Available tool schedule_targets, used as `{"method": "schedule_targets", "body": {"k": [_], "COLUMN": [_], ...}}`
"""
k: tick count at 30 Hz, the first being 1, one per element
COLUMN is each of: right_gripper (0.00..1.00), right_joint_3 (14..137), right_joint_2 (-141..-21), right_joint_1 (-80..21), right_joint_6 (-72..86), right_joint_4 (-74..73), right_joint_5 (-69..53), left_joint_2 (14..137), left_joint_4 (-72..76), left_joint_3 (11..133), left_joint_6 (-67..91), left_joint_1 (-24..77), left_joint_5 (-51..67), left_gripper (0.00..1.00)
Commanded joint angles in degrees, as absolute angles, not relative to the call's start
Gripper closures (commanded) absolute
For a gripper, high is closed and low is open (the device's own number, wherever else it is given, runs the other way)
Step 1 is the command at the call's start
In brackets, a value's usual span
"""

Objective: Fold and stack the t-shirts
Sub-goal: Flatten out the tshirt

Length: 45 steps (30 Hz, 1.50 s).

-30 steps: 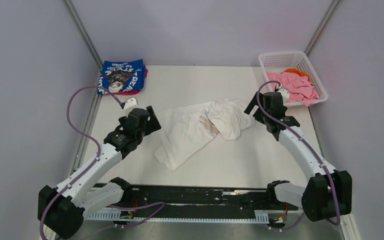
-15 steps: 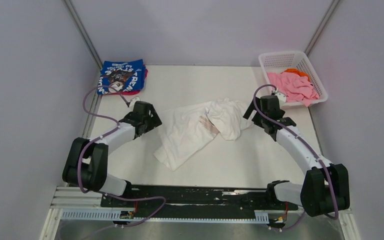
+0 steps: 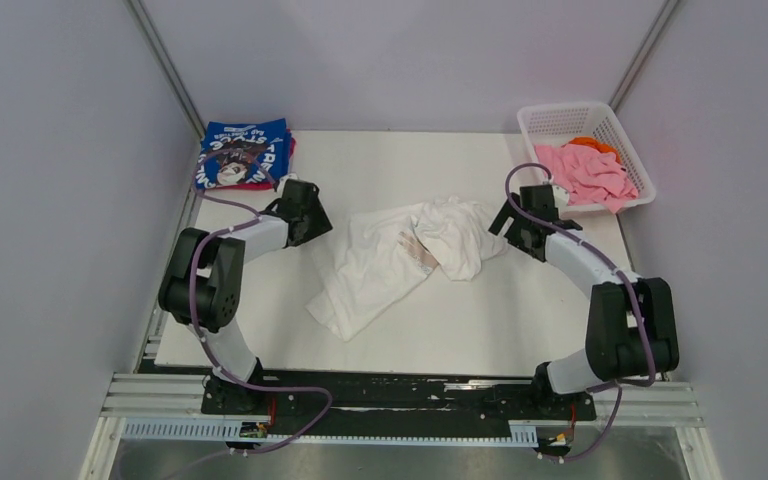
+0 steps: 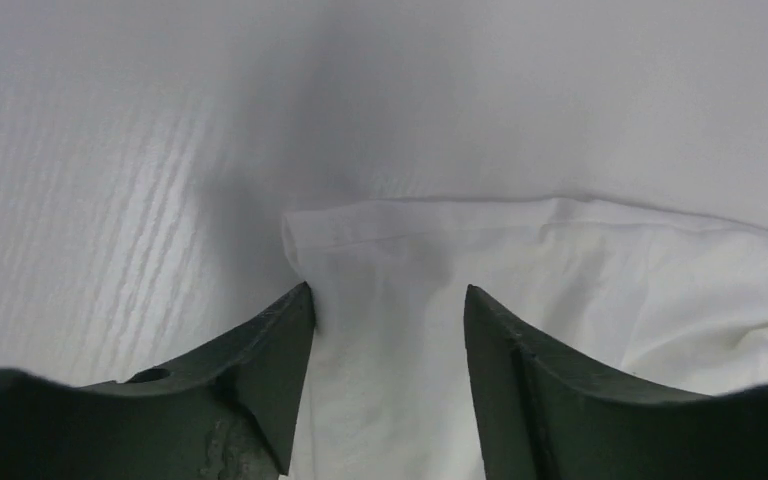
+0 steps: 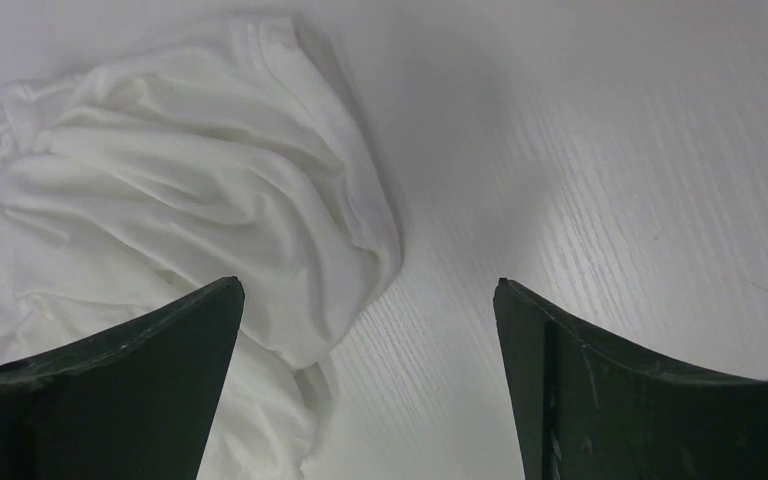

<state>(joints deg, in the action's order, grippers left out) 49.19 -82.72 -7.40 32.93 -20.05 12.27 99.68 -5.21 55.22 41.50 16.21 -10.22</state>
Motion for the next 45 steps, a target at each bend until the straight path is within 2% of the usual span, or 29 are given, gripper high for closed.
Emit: {"method": "schedule_targets", "body": {"k": [1,5,6,8,19,24,29,36,45], "right_gripper": [0.05,0.08,0.09,0.10,0.39,0.59,0.99,1.00,1.00], "right_joint_3": [55.45,59.17,60.35,62.25,71.44,72.22,73.38,68.19,58.67], "right_joint_2": [-87.54,-92.45,-93.57,-95.96,-108.72,-111.55,-110.61,-95.39,-68.44], "right_joint_1": [-6.69,-5.86,-5.76,-5.72,-5.57,-5.63,-6.57,-8.69,-8.80], "right_joint_6": [32.58,32.20,31.94,30.75,24.18,23.98,21.70,18.13,16.69], "right_joint_4": [-15.82,-15.93,-15.96,-15.91,-17.24,-17.26,-17.00,-10.33,-3.16], "right_joint_5": [9.23,6.87,7.09,7.86,5.87,4.06,3.88,9.11,-1.19], "left_joint_2": [103.12,104.10,104.12,103.95,98.55,97.30,95.59,84.10,64.66], "left_joint_4": [-6.76,-5.97,-5.71,-5.69,-4.99,-1.13,-2.09,-1.43,-1.92], "left_joint_3": [55.94,55.26,54.97,54.94,53.26,51.84,53.00,52.14,49.18], "left_joint_6": [40.42,40.28,40.18,39.85,38.56,38.69,39.17,37.45,34.54], "left_joint_1": [16.21,16.51,16.52,16.52,16.76,17.43,17.92,19.04,20.87], "left_joint_5": [-3.54,-1.73,-1.31,-1.58,-3.95,-2.60,-5.53,-10.87,-12.47], "left_gripper": [0.41,0.72,0.87,1.00,1.00,1.00,1.00,1.00,1.00]}}
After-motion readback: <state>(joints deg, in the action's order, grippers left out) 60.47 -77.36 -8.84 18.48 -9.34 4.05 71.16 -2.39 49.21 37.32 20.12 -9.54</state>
